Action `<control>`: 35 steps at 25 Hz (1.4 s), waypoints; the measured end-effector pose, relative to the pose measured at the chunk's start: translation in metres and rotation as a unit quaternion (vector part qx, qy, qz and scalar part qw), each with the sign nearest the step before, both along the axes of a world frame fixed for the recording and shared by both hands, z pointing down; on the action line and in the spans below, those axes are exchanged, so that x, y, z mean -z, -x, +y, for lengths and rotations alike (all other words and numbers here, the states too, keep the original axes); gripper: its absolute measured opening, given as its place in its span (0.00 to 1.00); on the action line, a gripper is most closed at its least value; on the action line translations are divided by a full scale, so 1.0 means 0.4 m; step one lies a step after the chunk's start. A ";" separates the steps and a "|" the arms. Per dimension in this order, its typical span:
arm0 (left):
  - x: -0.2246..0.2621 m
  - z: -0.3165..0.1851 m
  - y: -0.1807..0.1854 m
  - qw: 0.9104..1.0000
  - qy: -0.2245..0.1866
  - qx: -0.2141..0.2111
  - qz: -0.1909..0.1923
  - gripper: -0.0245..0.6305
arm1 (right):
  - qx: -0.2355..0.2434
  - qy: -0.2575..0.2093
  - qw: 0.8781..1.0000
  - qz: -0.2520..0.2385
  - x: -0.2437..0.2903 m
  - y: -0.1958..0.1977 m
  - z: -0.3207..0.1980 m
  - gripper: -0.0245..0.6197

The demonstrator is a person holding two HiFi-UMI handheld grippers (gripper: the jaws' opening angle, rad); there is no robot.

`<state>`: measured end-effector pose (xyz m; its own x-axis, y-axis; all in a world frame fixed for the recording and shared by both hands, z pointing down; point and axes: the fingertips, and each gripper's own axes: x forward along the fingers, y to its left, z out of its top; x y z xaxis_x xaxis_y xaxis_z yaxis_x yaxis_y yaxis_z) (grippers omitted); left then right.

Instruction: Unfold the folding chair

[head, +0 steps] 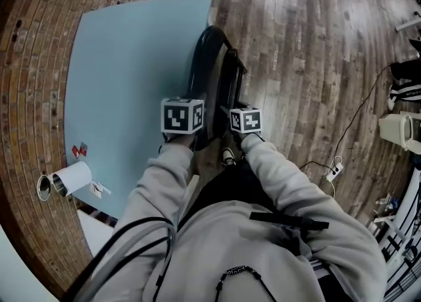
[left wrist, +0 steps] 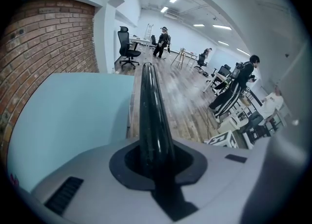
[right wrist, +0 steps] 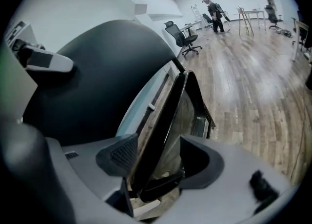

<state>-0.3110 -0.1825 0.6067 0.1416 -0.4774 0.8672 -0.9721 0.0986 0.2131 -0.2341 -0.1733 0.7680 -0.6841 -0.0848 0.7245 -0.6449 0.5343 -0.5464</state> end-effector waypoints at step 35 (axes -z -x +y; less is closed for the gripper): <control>-0.002 -0.006 -0.063 0.999 -0.024 -0.007 0.032 0.12 | -0.026 0.122 0.991 0.049 -0.174 -0.063 -0.043 0.25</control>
